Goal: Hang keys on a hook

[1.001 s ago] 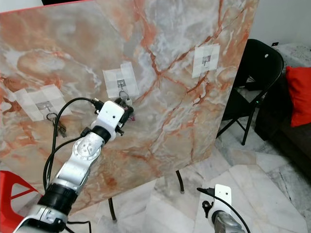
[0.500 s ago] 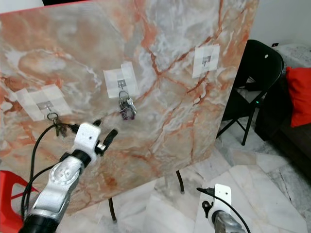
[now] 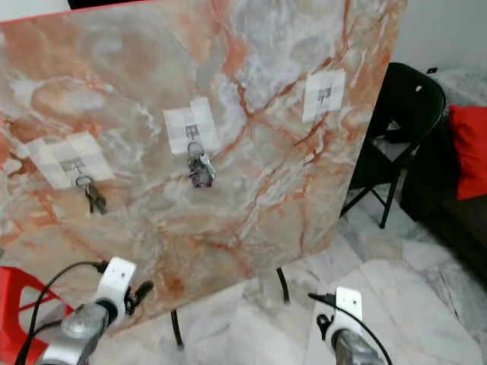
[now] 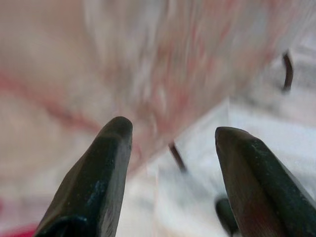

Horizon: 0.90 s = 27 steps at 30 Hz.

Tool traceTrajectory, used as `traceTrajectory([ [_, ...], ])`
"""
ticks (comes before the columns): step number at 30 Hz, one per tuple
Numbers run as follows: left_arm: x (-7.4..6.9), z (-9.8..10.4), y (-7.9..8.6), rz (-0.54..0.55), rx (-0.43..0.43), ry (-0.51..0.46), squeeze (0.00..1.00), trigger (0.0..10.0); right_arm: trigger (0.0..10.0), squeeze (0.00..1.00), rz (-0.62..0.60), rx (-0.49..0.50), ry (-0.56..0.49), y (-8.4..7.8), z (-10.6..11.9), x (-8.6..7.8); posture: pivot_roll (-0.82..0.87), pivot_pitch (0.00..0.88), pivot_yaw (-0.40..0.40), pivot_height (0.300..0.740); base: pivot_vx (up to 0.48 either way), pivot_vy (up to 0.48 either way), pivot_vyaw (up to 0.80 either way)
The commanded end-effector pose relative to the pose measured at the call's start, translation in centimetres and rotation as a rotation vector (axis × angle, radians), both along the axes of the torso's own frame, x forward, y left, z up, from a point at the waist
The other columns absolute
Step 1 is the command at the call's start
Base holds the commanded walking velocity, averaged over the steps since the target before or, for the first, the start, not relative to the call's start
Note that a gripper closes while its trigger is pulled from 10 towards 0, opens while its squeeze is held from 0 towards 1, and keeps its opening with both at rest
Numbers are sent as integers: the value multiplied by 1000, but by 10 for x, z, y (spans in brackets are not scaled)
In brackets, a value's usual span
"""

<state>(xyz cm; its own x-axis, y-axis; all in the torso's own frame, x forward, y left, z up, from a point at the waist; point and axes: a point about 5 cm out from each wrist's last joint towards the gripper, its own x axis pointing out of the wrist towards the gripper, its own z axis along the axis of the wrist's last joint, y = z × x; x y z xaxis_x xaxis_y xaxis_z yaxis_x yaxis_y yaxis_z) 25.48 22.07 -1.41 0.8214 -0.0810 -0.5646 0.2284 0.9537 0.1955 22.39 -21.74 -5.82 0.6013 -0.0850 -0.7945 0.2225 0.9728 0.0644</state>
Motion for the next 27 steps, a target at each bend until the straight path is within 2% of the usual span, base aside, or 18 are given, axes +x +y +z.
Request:
traceTrajectory([
  [1,-5,-9,2,48,-20,52,0,10000,10000,0,-20,8,-4,1,0,1,31,0,23,740,0,0,0],
  [3,-14,-21,1,51,-9,126,0,10000,10000,0,-19,5,-5,1,1,2,28,0,21,740,0,0,0],
  [12,-49,-49,5,125,17,288,0,10000,10000,0,-14,-2,3,1,1,2,1,0,22,740,0,0,0],
  [15,-51,-51,4,128,11,289,0,10000,10000,0,23,-14,-6,1,2,4,-14,0,20,740,0,0,0],
  [20,-55,-53,4,159,-5,275,0,10000,10000,0,-39,-54,-64,-1,4,5,-18,0,29,740,0,0,0],
  [26,-55,-52,4,171,-11,261,0,10000,10000,0,-25,-112,-132,-3,9,10,-42,0,52,740,0,0,0],
  [27,-54,-52,2,164,-12,254,0,10000,10000,0,21,-148,-164,-3,12,12,-45,0,52,740,0,0,0],
])
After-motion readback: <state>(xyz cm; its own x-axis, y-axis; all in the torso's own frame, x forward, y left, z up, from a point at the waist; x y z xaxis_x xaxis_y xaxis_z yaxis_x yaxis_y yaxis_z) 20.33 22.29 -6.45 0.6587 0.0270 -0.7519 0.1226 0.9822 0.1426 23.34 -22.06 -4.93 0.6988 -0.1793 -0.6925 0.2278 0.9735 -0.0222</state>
